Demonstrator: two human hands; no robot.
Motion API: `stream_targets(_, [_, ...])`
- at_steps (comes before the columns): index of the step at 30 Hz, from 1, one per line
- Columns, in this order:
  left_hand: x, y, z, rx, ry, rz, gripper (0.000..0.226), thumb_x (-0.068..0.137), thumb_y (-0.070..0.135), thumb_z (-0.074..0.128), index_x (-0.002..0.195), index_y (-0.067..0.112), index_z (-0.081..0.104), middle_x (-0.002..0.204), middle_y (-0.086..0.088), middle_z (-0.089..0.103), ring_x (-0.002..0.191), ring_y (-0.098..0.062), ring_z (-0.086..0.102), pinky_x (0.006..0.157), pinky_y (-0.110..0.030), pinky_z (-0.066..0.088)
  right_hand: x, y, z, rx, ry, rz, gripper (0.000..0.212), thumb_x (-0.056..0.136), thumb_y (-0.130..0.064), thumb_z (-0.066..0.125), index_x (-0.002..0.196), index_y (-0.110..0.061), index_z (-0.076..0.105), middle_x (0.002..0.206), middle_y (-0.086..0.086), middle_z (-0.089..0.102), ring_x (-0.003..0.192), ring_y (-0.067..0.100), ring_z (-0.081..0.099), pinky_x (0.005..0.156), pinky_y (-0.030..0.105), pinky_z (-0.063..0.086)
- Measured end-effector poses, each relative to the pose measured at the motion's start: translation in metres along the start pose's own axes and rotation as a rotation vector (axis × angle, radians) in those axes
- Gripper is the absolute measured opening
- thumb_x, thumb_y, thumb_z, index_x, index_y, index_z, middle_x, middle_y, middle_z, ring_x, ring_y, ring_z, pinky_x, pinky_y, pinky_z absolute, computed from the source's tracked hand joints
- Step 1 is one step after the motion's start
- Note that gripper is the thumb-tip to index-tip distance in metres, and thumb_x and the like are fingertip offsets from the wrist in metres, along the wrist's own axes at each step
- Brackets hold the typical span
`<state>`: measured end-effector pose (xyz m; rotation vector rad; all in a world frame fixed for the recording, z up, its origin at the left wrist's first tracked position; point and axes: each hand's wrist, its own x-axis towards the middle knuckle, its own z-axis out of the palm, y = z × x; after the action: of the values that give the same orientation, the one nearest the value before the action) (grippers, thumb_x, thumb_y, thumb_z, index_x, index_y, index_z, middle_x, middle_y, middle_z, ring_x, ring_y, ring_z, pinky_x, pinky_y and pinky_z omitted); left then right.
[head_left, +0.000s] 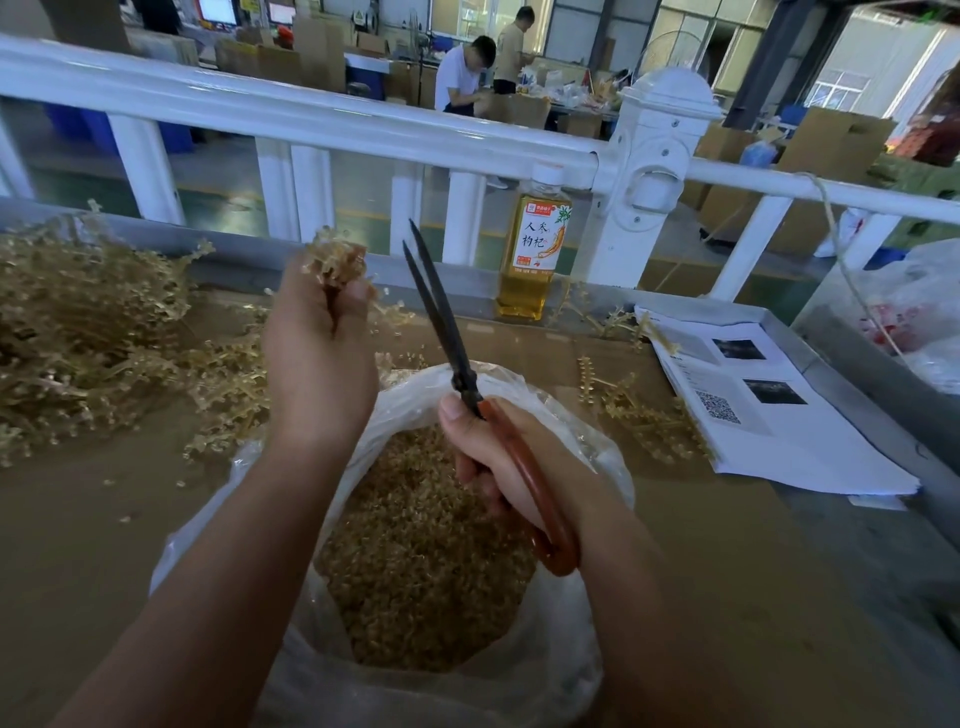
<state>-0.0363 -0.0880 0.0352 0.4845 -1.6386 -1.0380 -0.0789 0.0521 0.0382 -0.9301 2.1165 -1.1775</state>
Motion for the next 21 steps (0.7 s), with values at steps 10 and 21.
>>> stream_targets(10, [0.002,0.0,-0.004,0.13,-0.008,0.175,0.023,0.093,0.009,0.044,0.112,0.004,0.056,0.095,-0.003,0.056,0.086,-0.007,0.05,0.07,-0.009,0.037,-0.001,-0.002,0.0,-0.043,-0.116,0.028,0.034,0.088,-0.06,0.036,0.079,-0.03,0.049,0.066,-0.008,0.053,0.047,0.001,0.046,0.053,0.018,0.04])
stream_targets(21, [0.003,-0.002,-0.005,-0.061,-0.005,-0.008,0.02,0.093,0.005,0.048,0.099,0.022,0.056,0.081,0.019,0.058,0.073,0.017,0.055,0.066,-0.002,0.04,-0.002,0.0,-0.009,0.047,-0.073,0.074,0.023,0.091,-0.053,0.042,0.078,-0.034,0.046,0.07,-0.004,0.057,0.053,0.006,0.049,0.051,0.021,0.041])
